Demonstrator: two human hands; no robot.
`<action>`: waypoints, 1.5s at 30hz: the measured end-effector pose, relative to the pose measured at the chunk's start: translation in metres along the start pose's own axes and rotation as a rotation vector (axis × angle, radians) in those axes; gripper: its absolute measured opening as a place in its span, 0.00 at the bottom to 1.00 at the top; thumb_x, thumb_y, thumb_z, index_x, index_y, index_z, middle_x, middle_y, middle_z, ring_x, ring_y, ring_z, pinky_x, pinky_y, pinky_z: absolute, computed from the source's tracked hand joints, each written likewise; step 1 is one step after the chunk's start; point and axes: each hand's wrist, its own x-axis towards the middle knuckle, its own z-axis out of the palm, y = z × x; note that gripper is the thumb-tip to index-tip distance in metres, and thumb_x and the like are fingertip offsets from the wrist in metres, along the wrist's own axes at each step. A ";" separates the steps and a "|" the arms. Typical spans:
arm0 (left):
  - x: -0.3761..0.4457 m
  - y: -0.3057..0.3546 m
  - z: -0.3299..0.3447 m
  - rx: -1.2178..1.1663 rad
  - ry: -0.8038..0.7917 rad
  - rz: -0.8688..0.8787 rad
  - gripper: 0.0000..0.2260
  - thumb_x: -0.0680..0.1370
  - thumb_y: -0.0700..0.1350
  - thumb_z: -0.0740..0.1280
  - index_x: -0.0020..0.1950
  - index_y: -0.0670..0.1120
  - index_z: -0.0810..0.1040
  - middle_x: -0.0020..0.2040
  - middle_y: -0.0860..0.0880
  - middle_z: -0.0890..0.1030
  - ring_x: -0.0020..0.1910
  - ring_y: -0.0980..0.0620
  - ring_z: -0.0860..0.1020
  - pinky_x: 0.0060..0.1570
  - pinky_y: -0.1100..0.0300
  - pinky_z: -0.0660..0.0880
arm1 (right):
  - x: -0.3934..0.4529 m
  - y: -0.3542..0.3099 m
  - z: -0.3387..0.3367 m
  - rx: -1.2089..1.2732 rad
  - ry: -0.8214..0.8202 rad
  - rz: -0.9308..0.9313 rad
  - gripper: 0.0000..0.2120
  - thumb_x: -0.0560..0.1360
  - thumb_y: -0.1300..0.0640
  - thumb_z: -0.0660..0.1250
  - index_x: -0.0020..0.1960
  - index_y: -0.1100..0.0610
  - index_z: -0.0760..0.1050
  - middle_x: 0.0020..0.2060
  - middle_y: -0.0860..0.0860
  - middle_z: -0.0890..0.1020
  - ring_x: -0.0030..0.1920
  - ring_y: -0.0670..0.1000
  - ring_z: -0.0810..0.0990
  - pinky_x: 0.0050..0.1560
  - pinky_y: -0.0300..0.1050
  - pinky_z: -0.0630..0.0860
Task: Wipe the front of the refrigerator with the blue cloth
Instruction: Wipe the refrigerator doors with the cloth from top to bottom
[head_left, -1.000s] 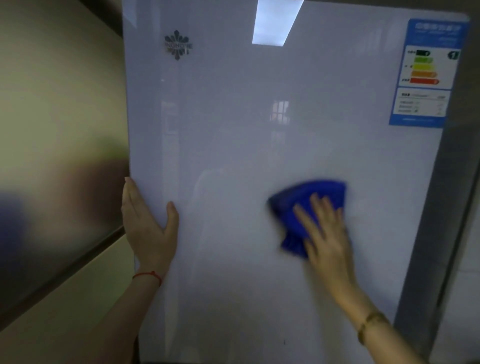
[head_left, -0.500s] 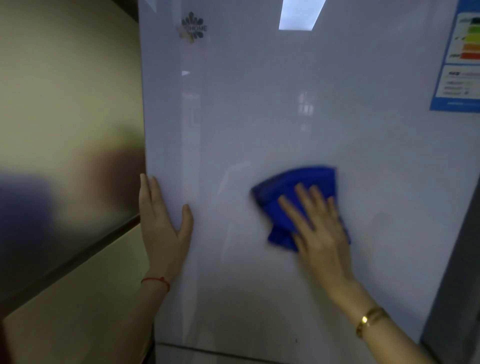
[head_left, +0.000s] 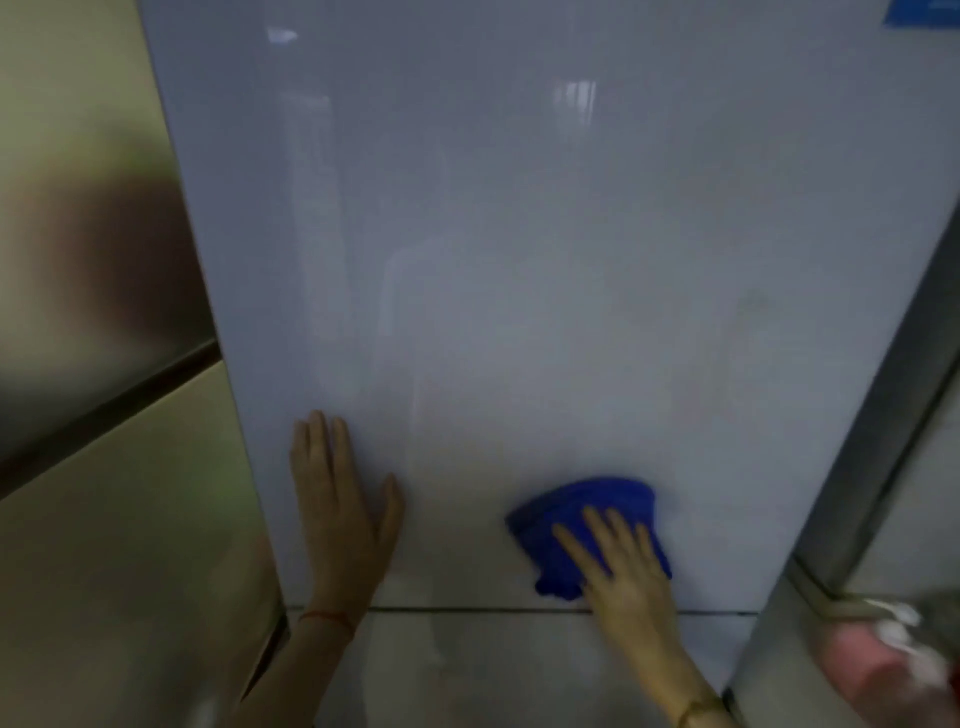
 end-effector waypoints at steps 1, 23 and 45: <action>-0.004 -0.002 0.001 0.008 -0.002 0.007 0.33 0.77 0.47 0.63 0.76 0.33 0.56 0.78 0.38 0.55 0.80 0.42 0.51 0.79 0.47 0.48 | 0.004 0.010 -0.007 0.004 0.034 0.122 0.36 0.74 0.57 0.58 0.78 0.44 0.48 0.79 0.48 0.45 0.74 0.58 0.59 0.78 0.50 0.44; -0.205 -0.105 0.041 0.014 0.188 0.119 0.25 0.79 0.42 0.63 0.74 0.35 0.65 0.74 0.37 0.65 0.75 0.40 0.62 0.78 0.50 0.55 | -0.026 -0.067 0.040 0.235 0.241 0.030 0.23 0.79 0.64 0.61 0.73 0.56 0.66 0.75 0.55 0.63 0.77 0.56 0.57 0.79 0.56 0.50; -0.305 -0.184 0.075 -0.129 0.299 0.072 0.28 0.80 0.46 0.61 0.78 0.41 0.58 0.78 0.41 0.59 0.77 0.45 0.60 0.76 0.63 0.54 | -0.206 -0.203 0.181 0.057 0.223 -0.096 0.27 0.78 0.47 0.61 0.75 0.50 0.62 0.77 0.54 0.60 0.78 0.56 0.56 0.78 0.57 0.51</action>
